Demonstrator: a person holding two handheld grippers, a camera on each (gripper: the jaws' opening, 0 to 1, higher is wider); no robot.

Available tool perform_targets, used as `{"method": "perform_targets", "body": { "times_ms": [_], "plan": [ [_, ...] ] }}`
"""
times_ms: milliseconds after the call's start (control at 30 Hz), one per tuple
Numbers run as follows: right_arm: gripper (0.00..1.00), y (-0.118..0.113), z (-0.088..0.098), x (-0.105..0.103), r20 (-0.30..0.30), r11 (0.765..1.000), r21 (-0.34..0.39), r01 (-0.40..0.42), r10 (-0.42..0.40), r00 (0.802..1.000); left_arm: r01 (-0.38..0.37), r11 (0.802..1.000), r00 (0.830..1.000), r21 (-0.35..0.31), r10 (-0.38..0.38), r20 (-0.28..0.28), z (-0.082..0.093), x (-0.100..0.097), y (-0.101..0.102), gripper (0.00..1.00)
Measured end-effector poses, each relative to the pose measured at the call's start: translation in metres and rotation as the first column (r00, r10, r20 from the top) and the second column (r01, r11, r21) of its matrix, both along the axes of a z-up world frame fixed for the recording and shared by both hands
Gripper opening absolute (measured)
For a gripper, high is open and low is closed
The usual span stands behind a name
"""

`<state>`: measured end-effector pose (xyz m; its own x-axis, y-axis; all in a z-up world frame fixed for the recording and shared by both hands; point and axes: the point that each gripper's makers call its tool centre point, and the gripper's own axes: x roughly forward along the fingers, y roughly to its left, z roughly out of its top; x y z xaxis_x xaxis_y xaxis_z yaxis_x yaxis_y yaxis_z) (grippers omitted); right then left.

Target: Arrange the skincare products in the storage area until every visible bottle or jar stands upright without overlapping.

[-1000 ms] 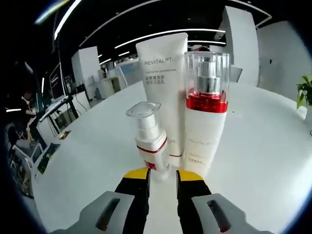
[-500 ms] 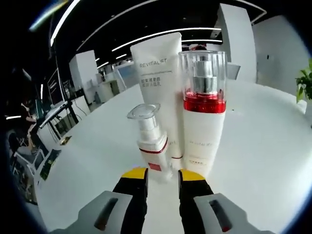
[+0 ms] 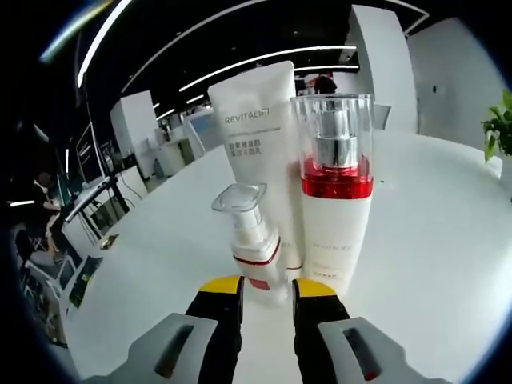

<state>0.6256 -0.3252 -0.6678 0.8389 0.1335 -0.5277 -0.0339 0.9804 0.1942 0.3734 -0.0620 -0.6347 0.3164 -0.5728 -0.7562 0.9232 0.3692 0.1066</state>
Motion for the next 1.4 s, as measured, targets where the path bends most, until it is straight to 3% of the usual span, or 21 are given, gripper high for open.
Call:
{"method": "perform_targets", "body": {
  "times_ms": [267, 500, 567, 700, 767, 900, 967, 1067, 1167, 1233, 1267, 1400],
  "plan": [
    [0.24, 0.01, 0.005, -0.024, -0.018, 0.998, 0.012, -0.056, 0.056, 0.998, 0.0, 1.0, 1.0, -0.004, 0.0, 0.008, 0.001, 0.001, 0.0, 0.04],
    [0.26, 0.015, 0.033, -0.053, 0.012, 0.995, 0.015, -0.098, 0.098, 0.995, 0.007, 1.0, 1.0, -0.005, -0.007, 0.011, 0.002, 0.001, -0.001, 0.04],
    [0.27, 0.017, 0.035, -0.064, -0.027, 0.991, -0.015, -0.134, 0.134, 0.991, 0.01, 1.0, 1.0, -0.005, -0.01, 0.014, 0.003, 0.001, -0.002, 0.04],
    [0.27, 0.026, 0.035, -0.1, -0.153, 0.966, -0.05, -0.253, 0.243, 0.958, 0.014, 1.0, 1.0, -0.006, -0.014, 0.016, 0.003, 0.0, -0.002, 0.04],
    [0.32, 0.027, 0.036, -0.113, -0.179, 0.946, -0.096, -0.309, 0.289, 0.94, 0.016, 1.0, 1.0, -0.005, -0.016, 0.014, 0.003, -0.001, -0.002, 0.04],
    [0.36, 0.025, 0.029, -0.137, -0.26, 0.922, -0.143, -0.36, 0.316, 0.912, 0.022, 1.0, 1.0, 0.004, -0.022, 0.013, 0.001, -0.002, -0.002, 0.04],
    [0.37, 0.03, 0.023, -0.15, -0.284, 0.917, -0.126, -0.38, 0.333, 0.899, 0.022, 1.0, 1.0, 0.005, -0.022, 0.011, 0.001, -0.002, -0.002, 0.05],
    [0.39, 0.044, 0.021, -0.165, -0.295, 0.873, -0.15, -0.464, 0.409, 0.864, 0.028, 1.0, 1.0, 0.008, -0.028, 0.01, 0.0, -0.003, -0.002, 0.05],
    [0.39, 0.061, 0.017, -0.182, -0.326, 0.81, -0.147, -0.568, 0.502, 0.801, 0.033, 0.999, 0.999, 0.014, -0.033, 0.006, -0.001, -0.004, -0.002, 0.05],
    [0.39, 0.071, 0.013, -0.193, -0.341, 0.767, -0.135, -0.628, 0.559, 0.756, 0.034, 0.999, 0.999, 0.017, -0.034, 0.003, -0.001, -0.005, -0.001, 0.05],
    [0.39, 0.079, 0.01, -0.203, -0.354, 0.74, -0.1, -0.665, 0.598, 0.719, 0.036, 0.999, 0.999, 0.018, -0.036, 0.001, -0.002, -0.005, -0.001, 0.05],
    [0.38, 0.093, -0.003, -0.235, -0.419, 0.666, -0.026, -0.746, 0.67, 0.613, 0.039, 0.999, 0.999, 0.025, -0.039, -0.006, -0.003, -0.006, -0.001, 0.05]
  ]
}}
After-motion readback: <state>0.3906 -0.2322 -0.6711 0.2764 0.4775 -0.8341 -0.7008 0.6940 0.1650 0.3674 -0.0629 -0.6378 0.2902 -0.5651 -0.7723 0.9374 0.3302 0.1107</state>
